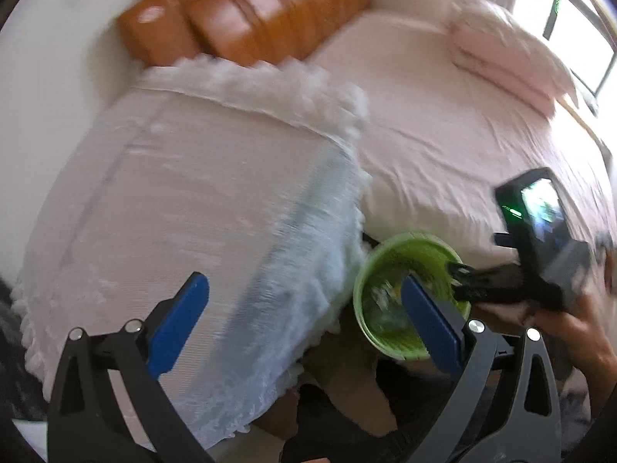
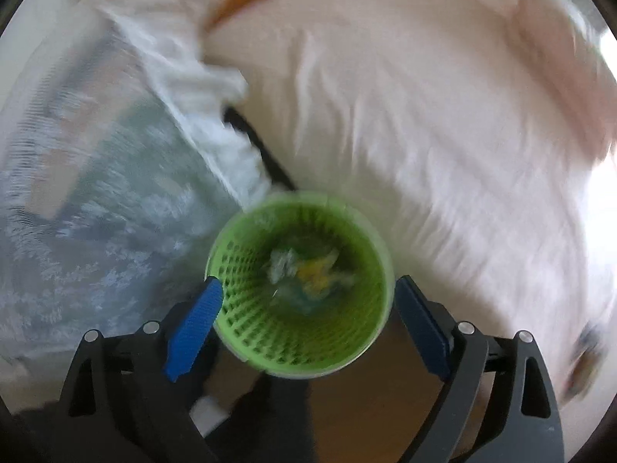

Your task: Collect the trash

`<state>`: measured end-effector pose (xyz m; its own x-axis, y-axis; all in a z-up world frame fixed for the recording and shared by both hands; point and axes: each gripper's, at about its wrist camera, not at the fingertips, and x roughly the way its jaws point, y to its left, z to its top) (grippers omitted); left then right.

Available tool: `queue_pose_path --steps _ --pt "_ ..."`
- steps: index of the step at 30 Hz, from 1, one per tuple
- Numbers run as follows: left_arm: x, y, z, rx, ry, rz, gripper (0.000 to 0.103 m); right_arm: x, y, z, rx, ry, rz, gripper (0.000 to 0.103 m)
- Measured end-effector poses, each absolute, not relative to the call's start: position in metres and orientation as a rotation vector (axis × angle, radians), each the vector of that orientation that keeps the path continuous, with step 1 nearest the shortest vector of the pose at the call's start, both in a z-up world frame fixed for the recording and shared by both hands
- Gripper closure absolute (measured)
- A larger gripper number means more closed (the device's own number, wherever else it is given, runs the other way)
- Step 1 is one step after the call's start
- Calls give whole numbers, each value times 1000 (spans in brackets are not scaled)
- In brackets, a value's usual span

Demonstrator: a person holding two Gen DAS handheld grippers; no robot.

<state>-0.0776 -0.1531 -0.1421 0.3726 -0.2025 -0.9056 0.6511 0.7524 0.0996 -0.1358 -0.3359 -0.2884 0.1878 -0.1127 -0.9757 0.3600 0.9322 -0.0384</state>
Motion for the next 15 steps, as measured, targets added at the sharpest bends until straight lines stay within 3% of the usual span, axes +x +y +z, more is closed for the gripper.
queue_pose_path --steps 4,8,15 --pt "-52 -118 -103 398 970 -441 8 -100 -307 -207 57 1210 -286 2" --pt "-30 -73 -47 361 816 -280 8 -59 -267 -102 47 984 -140 2" --pt "-1 -8 45 261 669 -108 8 -21 -209 28 48 704 39 2"
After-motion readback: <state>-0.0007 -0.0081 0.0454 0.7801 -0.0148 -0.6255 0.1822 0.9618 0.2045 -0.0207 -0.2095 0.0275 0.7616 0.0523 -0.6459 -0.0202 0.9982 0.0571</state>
